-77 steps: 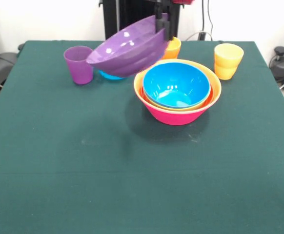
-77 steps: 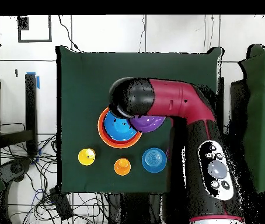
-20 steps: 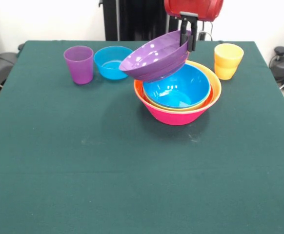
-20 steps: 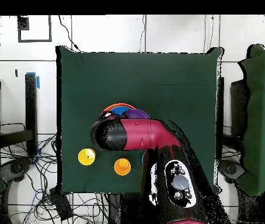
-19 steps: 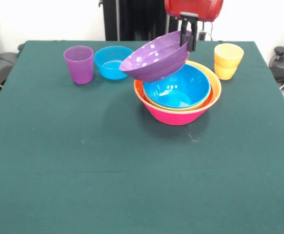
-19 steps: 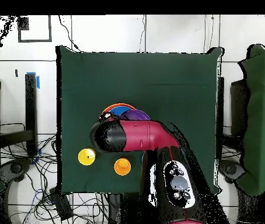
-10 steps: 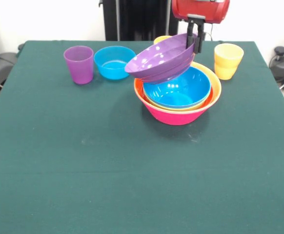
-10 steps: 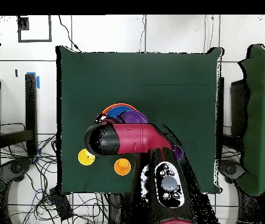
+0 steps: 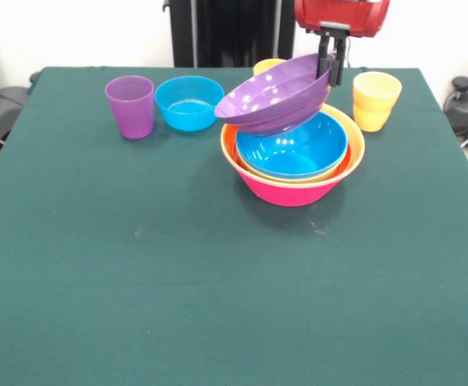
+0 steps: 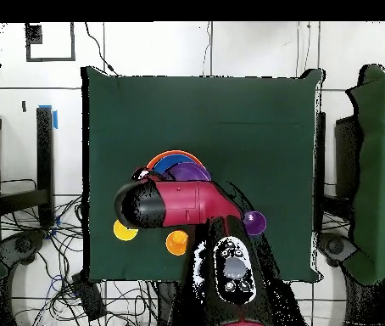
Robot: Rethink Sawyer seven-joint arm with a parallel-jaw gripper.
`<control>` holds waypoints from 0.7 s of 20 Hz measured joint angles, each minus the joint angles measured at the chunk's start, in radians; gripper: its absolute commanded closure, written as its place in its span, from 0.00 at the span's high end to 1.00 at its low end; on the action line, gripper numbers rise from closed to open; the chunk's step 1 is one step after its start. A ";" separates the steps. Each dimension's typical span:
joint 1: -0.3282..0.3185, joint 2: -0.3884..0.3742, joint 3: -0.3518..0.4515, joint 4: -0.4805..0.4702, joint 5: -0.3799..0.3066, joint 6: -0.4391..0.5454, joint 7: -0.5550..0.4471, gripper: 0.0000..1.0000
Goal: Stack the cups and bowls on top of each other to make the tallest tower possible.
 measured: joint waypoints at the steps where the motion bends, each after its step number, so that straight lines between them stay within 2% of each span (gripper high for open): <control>1: 0.003 0.000 -0.001 0.000 0.000 0.000 0.000 0.00; 14: 0.010 0.026 -0.020 0.000 0.000 -0.025 0.000 0.00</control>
